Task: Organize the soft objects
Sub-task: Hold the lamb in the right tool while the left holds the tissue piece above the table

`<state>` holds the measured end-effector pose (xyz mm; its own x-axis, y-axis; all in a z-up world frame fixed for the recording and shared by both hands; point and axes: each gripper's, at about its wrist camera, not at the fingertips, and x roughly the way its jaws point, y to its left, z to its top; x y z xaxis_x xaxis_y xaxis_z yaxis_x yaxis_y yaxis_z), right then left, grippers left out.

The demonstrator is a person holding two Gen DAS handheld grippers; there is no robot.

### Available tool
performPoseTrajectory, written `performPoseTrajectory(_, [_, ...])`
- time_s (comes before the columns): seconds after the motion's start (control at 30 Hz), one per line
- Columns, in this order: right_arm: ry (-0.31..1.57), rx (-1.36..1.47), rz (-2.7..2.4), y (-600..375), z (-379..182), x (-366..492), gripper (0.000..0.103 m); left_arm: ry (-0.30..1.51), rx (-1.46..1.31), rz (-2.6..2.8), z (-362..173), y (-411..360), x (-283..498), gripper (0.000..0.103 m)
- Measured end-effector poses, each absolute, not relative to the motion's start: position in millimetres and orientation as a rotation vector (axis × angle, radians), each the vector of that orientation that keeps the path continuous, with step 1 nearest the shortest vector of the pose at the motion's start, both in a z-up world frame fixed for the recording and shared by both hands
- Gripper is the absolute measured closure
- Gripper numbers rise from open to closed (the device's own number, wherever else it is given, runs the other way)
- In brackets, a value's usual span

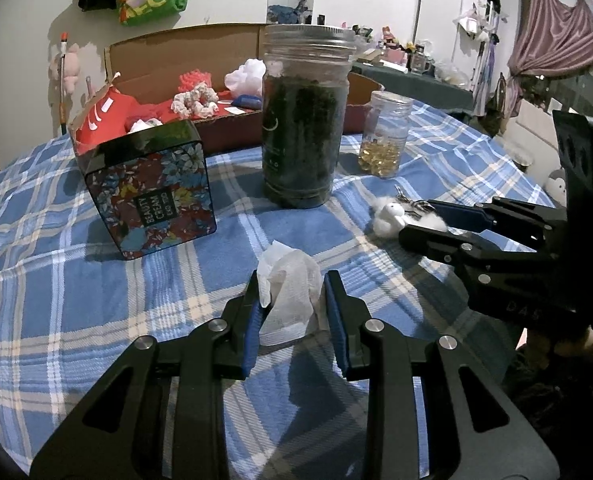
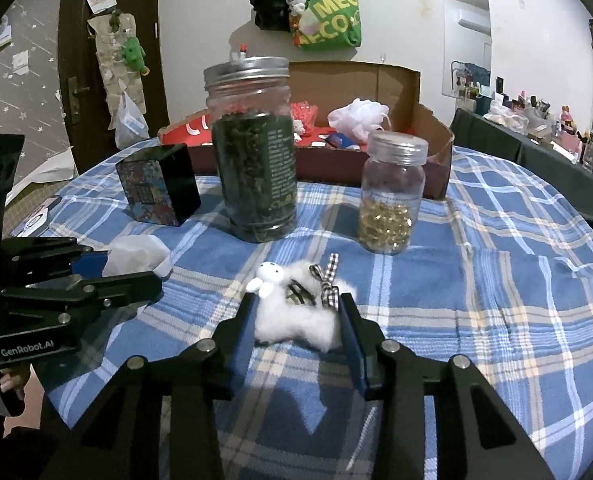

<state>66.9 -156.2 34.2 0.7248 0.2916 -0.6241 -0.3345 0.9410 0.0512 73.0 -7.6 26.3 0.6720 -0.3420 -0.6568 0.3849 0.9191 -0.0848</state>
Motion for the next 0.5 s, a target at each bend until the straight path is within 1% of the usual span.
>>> performPoseTrajectory(0.5, [0.619, -0.058, 0.310, -168.0, 51.8, 60.3, 0.061, 0.685, 0.042, -0.368, 43.1, 10.2, 67.6, 0.075])
